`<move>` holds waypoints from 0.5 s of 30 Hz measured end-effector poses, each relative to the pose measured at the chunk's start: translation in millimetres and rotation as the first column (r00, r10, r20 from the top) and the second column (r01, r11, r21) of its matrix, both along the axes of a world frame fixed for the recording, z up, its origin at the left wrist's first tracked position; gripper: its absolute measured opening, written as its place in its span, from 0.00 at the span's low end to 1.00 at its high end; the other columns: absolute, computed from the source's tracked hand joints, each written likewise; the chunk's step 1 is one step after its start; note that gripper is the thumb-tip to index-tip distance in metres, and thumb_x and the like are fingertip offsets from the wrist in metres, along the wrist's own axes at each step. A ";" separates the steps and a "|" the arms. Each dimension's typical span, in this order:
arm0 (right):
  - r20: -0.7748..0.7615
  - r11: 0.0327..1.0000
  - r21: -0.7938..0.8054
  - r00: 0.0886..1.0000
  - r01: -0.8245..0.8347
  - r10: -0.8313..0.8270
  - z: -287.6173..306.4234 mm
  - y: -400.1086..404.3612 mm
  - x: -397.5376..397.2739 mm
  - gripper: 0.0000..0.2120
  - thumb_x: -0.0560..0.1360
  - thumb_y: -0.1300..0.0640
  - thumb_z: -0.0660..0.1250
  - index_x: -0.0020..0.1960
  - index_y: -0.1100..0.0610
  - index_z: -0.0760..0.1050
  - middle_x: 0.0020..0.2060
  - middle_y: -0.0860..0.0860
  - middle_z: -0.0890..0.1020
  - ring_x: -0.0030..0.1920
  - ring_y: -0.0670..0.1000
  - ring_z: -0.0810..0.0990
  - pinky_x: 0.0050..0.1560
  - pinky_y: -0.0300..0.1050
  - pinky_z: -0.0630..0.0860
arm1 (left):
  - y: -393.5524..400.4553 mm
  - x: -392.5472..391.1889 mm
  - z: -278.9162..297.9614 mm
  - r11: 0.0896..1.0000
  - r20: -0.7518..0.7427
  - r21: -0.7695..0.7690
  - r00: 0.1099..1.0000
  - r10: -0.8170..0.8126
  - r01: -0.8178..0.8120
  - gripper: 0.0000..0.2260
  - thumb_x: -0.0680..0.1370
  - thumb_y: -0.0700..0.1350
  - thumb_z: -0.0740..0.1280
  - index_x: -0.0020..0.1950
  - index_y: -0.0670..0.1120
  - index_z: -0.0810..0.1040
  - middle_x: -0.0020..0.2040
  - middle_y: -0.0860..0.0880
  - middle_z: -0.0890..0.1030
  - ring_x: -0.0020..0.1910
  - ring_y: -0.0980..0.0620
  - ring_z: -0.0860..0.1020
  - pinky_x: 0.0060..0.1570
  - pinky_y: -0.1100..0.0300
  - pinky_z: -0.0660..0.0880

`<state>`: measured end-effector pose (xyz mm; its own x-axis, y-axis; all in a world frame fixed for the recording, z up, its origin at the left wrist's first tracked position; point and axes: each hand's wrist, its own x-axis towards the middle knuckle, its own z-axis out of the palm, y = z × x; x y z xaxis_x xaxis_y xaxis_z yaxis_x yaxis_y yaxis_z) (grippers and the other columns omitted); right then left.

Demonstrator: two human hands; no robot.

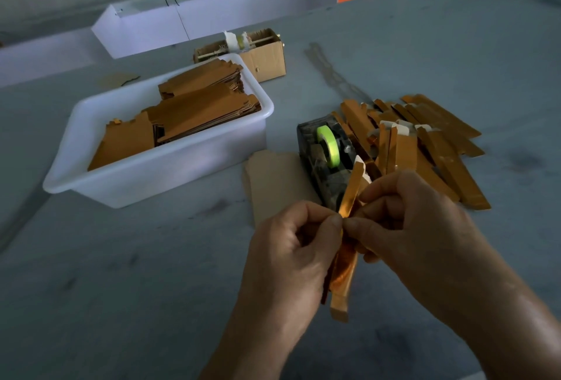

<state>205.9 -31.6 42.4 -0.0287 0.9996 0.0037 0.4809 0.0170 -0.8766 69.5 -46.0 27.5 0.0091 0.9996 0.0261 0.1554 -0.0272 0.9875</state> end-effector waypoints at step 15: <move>0.330 0.997 0.070 0.942 0.038 -0.059 14.0 -6.0 -5.6 0.21 0.60 0.37 0.69 0.45 0.45 0.64 0.30 0.43 0.76 0.30 0.40 0.75 0.28 0.33 0.67 | -14.5 16.0 -19.8 0.915 -0.041 0.237 0.938 0.345 -0.326 0.05 0.75 0.48 0.71 0.40 0.51 0.81 0.34 0.52 0.81 0.34 0.55 0.80 0.36 0.60 0.75</move>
<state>200.3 -37.6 56.4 0.0095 0.9979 0.0639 0.7460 0.0355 -0.6650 85.5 -60.5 7.7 -0.3147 0.9124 0.2617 0.2725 -0.1772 0.9457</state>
